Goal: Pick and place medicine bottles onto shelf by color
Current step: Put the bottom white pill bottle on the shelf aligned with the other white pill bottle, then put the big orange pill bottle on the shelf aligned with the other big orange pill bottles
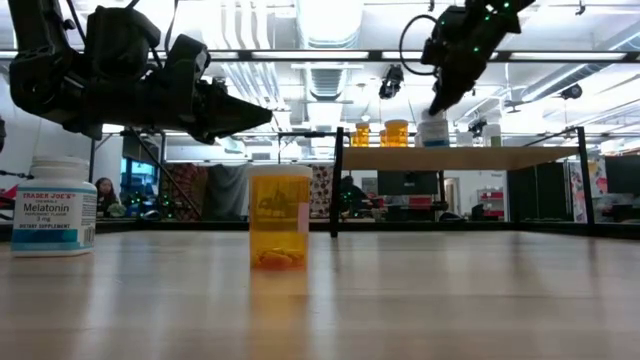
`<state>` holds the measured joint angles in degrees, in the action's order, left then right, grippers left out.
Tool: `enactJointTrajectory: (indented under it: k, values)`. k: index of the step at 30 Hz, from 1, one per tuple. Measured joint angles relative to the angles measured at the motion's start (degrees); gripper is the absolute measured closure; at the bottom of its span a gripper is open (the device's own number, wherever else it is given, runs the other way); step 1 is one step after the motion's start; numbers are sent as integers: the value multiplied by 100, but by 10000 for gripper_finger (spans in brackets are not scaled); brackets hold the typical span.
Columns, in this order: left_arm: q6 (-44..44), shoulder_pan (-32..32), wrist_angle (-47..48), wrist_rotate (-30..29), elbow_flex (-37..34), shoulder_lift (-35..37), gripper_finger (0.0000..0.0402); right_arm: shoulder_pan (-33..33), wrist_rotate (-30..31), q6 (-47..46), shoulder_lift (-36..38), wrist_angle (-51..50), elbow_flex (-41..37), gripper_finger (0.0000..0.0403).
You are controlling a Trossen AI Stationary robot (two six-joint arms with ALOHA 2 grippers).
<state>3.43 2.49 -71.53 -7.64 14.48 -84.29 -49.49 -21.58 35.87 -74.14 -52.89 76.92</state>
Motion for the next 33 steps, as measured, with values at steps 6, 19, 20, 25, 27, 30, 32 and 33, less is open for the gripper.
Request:
enactJointTrajectory:
  k: [6,19,20,25,27,30,32,33]
  values:
    - [3,1,0,-17,0,0,350,-94,-34,279,-292,-28,230,234]
    - [1,0,1,-15,0,0,350,-365,90,508,-296,-187,378,234]
    - [1,0,2,-15,0,0,350,-372,64,473,-319,-169,365,234]
    - [1,1,2,-13,0,0,350,-370,93,286,-371,-101,370,212]
    - [-1,-1,2,-13,0,0,350,-370,208,272,-377,-121,381,197]
    - [-1,1,2,-13,0,0,350,-370,231,227,-357,-102,401,176]
    - [-1,-1,2,-13,0,0,350,-370,231,222,-321,-100,403,164]
    - [-4,0,4,-13,0,0,350,-370,230,219,-300,-100,403,159]
